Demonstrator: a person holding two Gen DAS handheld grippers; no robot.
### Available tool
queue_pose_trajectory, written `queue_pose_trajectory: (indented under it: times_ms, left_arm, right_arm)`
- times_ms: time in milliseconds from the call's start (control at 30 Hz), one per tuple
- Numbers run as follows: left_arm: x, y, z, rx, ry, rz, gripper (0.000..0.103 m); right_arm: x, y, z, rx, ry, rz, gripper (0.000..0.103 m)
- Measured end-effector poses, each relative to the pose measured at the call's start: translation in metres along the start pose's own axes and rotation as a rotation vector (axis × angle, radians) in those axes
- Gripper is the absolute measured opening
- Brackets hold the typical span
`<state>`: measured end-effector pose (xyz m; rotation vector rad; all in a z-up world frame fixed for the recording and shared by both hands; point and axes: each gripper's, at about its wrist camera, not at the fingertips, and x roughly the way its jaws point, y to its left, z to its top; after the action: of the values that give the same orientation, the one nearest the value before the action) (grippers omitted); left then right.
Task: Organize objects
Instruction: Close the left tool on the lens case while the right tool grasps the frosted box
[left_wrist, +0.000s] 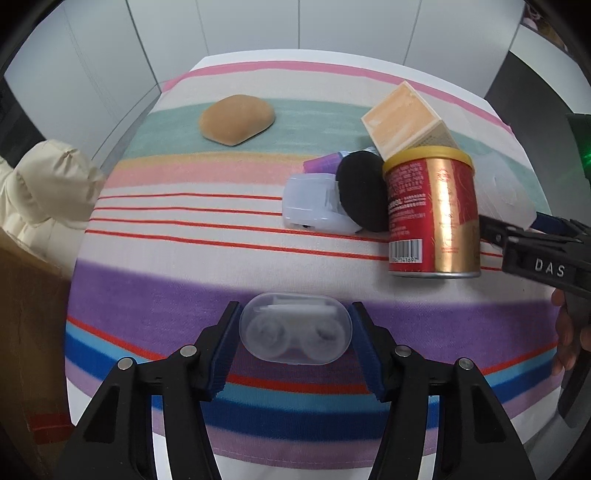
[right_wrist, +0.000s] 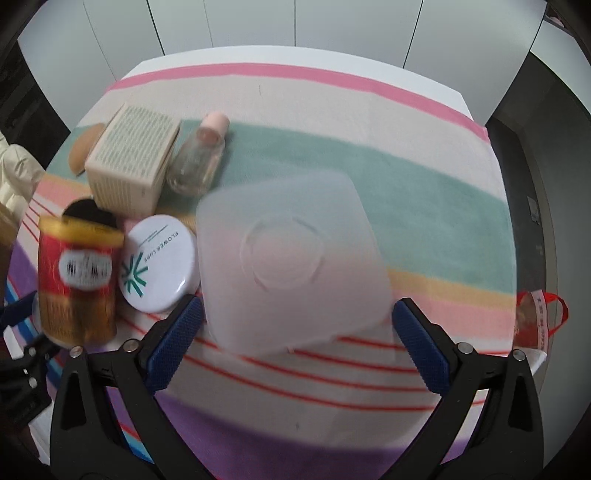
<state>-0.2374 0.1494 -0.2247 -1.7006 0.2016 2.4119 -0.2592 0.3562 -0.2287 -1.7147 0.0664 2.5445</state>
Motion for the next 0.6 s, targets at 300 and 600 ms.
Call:
queue_pose_trajectory:
  times_ms: [300, 600]
  left_arm:
    - [-0.017, -0.006, -0.003, 0.021, -0.014, -0.001, 0.059]
    - [-0.069, -0.011, -0.001, 0.029, -0.073, -0.019, 0.059]
  right_arm:
    - [-0.010, 0.006, 0.000, 0.022, 0.011, 0.000, 0.085]
    - [-0.063, 0.012, -0.017, 0.048, -0.022, 0.013, 0.085]
